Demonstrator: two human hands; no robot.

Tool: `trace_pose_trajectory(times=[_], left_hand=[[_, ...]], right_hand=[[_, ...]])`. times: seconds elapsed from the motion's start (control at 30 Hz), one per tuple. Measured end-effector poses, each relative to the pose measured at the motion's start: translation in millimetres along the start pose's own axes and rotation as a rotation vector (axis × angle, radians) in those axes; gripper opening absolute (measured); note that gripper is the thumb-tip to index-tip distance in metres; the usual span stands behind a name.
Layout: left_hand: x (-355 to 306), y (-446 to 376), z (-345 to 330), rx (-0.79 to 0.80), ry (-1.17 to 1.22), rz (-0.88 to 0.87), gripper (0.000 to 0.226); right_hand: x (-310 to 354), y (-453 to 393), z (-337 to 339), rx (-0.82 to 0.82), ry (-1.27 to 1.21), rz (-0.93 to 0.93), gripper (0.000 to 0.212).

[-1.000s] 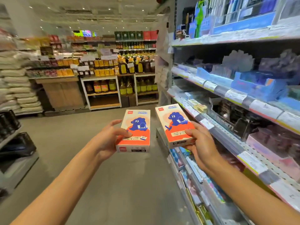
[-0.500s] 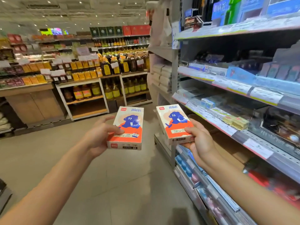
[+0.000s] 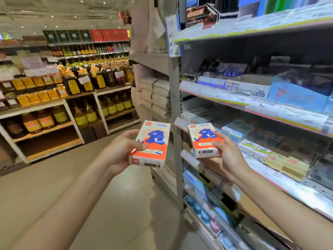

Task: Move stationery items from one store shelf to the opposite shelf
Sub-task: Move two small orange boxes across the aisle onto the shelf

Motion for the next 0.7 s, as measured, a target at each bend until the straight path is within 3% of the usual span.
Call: trace_pose_trajectory(times=[0.27,0.57,0.63,0.7], left_hand=[[-5.3,-147.6,-7.9,0.175,-0.004,0.033,0.051],[-6.8,-261.8,-39.8,0.41,-0.034,0.106,0.046],[-11.4,-281.4,-45.6,0.475,-0.047,0.113,0.045],[-15.8,-298.0,-50.4,0.543,-0.057,0.124,0.044]], right_hand=[[12.2,-117.9,10.5,-0.218,0.31,0.085,0.033],[21.6,-195.2,13.1,-0.472,0.544,0.006,0.047],[26.5,-203.9,11.2,-0.484,0.581,-0.008,0.045],[30.9,-209.0,7.2,-0.459,0.69,-0.044,0.058]])
Point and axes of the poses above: each hand's wrist, its own y-axis away from the middle knuckle, its own z-axis out of the back of the hand, x = y × z, the point moved 2 cm from there along -y, towards the middle knuckle, and after that the axes turned 7 degrees about -z, right-handed, at the moved point
